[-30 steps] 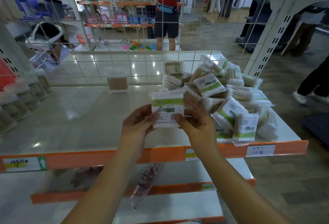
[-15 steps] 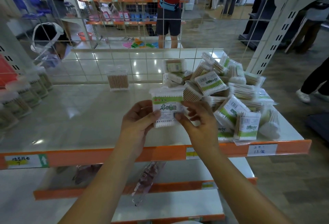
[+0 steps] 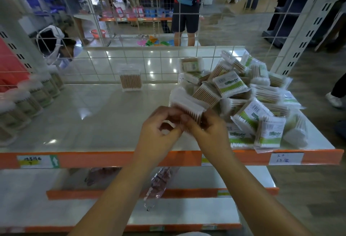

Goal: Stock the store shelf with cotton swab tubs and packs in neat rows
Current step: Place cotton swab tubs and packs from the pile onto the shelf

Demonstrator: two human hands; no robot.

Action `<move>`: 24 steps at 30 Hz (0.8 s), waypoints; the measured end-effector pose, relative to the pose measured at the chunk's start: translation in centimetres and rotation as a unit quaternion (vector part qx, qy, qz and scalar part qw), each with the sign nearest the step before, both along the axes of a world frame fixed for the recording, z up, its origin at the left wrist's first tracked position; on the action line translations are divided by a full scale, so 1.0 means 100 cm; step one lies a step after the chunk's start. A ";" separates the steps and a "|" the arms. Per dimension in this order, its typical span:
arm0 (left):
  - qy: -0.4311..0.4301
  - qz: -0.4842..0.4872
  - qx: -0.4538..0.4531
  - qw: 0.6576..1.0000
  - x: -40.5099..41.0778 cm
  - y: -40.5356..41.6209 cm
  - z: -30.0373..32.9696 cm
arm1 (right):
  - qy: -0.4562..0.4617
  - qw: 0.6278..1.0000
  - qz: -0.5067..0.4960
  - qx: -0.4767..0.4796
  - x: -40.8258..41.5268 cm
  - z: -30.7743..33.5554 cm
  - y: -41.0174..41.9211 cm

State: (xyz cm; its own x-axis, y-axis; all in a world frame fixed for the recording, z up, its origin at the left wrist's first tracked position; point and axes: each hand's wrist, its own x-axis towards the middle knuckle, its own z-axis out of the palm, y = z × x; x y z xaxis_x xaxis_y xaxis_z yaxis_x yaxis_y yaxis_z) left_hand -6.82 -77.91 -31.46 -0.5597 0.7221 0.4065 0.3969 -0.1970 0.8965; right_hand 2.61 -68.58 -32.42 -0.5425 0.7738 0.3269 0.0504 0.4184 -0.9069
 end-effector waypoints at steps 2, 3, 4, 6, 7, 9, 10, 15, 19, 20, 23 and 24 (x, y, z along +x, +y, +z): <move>0.072 0.036 -0.026 0.996 -0.008 -0.003 -0.001 | 0.030 0.998 0.031 -0.046 -0.004 0.001 0.001; 0.105 0.055 -0.040 0.992 -0.012 -0.006 -0.002 | 0.055 0.995 0.049 -0.074 -0.006 0.002 0.002; 0.139 0.075 -0.058 0.986 -0.018 -0.009 -0.002 | 0.082 0.989 0.064 -0.103 -0.008 0.003 0.003; 0.189 0.102 -0.106 0.971 -0.032 -0.017 -0.003 | 0.116 0.979 0.086 -0.147 -0.013 0.005 0.004; 0.205 0.113 -0.129 0.964 -0.039 -0.021 -0.003 | 0.120 0.975 0.097 -0.158 -0.017 0.005 0.005; 0.222 0.132 -0.175 0.950 -0.052 -0.030 -0.004 | 0.110 0.972 0.114 -0.172 -0.027 0.003 0.006; 0.226 0.142 -0.193 0.944 -0.059 -0.034 -0.006 | 0.099 0.972 0.124 -0.176 -0.033 0.002 0.007; 0.232 0.168 -0.237 0.928 -0.090 -0.050 -0.017 | 0.060 0.970 0.130 -0.199 -0.071 0.003 0.003; 0.230 0.167 -0.289 0.914 -0.115 -0.054 -0.023 | 0.042 0.961 0.129 -0.242 -0.101 0.003 -0.003; 0.230 0.169 -0.299 0.911 -0.122 -0.055 -0.024 | 0.035 0.960 0.127 -0.245 -0.111 0.003 -0.003; 0.235 0.167 -0.329 0.899 -0.141 -0.056 -0.026 | 0.005 0.964 0.118 -0.239 -0.140 0.002 -0.005; 0.239 0.161 -0.338 0.896 -0.146 -0.056 -0.027 | 0.003 0.965 0.111 -0.238 -0.150 0.000 -0.004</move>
State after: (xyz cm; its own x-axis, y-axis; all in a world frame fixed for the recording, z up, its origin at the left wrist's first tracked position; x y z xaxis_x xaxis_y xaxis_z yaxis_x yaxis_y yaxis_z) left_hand -21.45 -83.47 -34.17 -0.6617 0.7262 0.1863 0.7061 0.5201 0.4805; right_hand -12.37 -68.96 -32.40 -0.7120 0.7015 -0.0324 0.0013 -0.0448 -0.9990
